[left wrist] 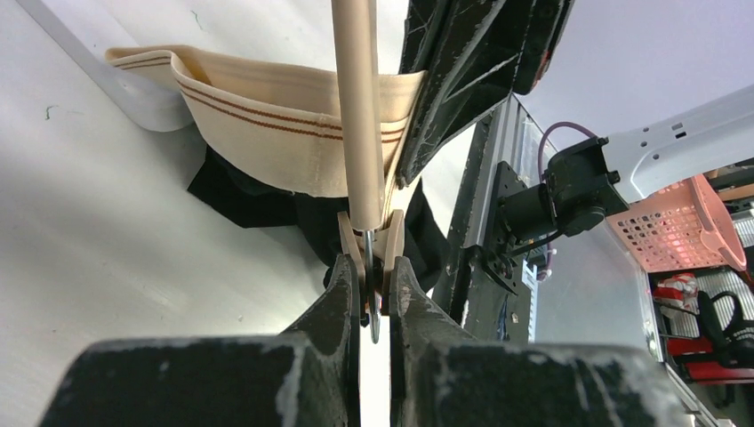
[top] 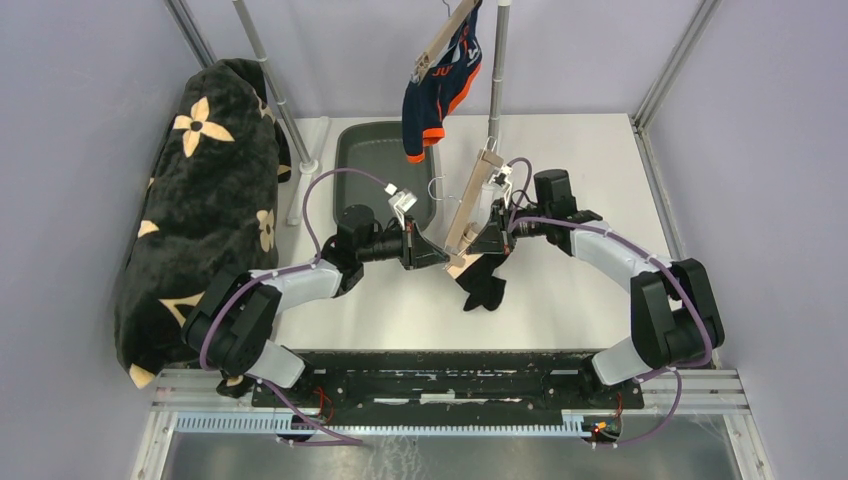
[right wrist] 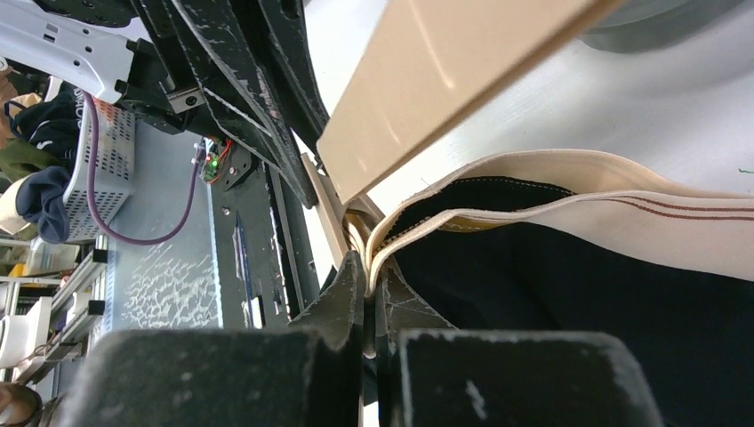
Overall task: Clip the underwear to the hanger
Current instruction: Clamp the underwear onto the hanger.
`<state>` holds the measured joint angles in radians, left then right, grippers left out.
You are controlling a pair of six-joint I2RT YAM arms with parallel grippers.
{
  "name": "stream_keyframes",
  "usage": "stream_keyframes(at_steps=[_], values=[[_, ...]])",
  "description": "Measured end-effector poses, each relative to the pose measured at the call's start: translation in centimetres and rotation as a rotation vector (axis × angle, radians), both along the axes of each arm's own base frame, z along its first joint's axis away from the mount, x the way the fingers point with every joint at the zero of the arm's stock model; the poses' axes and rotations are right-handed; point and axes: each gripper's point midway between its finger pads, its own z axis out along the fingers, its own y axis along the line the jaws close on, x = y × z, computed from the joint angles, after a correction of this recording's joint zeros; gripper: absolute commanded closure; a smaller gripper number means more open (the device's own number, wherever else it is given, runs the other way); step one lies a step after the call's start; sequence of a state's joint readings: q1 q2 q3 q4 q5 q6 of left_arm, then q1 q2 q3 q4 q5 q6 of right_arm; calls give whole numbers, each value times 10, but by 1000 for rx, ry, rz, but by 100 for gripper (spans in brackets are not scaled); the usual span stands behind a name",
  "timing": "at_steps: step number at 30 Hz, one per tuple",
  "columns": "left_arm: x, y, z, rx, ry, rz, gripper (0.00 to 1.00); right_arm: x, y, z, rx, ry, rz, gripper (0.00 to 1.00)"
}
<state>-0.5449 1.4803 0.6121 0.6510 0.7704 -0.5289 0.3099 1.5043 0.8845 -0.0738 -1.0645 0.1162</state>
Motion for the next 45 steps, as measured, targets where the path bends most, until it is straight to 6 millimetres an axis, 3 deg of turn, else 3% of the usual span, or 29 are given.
stream_keyframes(at_steps=[14,45], values=[[-4,0,-8,14,32,-19,97,2,4,16,-15,-61,55,99],[-6,-2,0,-10,3,-43,97,4,6,1,-66,-41,54,99]])
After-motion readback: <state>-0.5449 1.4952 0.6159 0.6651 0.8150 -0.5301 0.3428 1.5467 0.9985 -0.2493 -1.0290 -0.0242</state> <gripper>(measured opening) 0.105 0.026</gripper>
